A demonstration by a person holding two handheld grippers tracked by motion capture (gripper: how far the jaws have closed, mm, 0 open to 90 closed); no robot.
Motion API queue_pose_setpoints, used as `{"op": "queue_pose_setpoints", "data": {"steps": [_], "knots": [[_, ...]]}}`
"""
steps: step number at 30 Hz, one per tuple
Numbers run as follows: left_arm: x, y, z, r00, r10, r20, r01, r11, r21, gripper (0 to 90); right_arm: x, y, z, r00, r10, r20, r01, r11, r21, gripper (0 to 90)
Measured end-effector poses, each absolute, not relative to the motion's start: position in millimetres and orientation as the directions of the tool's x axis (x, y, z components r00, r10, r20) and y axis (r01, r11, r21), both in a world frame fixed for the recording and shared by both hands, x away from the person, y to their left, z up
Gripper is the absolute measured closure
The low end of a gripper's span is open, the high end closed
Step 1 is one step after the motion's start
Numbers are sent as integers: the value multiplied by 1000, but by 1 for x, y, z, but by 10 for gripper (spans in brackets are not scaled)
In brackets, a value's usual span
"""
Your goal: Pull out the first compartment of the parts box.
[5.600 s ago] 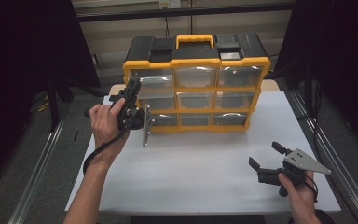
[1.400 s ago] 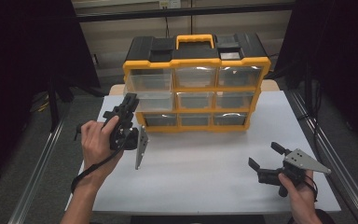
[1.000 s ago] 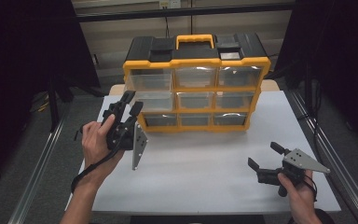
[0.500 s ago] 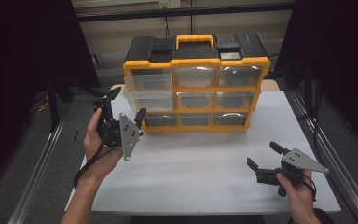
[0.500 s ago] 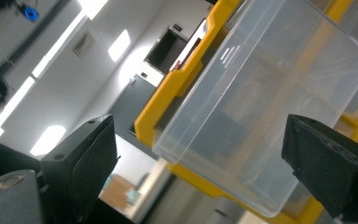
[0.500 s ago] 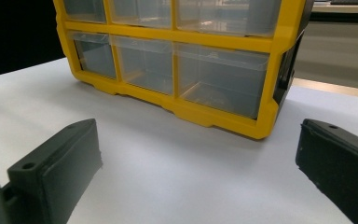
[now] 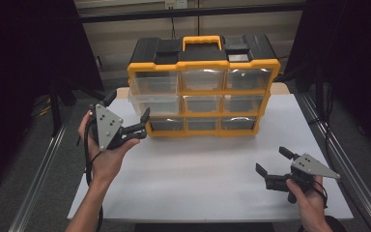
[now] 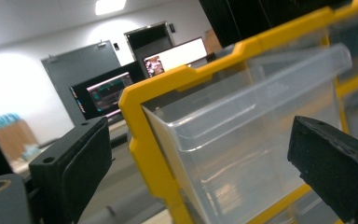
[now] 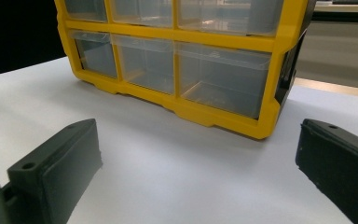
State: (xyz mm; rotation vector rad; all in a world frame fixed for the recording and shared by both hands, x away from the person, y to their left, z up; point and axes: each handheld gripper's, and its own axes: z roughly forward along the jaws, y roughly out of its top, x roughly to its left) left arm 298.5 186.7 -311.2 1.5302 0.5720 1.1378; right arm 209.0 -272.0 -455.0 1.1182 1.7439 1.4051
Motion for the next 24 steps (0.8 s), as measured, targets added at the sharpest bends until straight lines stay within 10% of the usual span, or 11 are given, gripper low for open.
{"op": "queue_pose_setpoints", "data": {"steps": [8, 24], "knots": [[305, 197, -316, 503, 857, 107, -81, -77, 994, 43, 209, -272, -455, -443, 896, 40, 229, 69, 971, 0], [314, 215, -381, 411, 907, 89, 10, -102, 995, 40, 209, -272, -455, -439, 898, 38, 228, 70, 971, 0]]}}
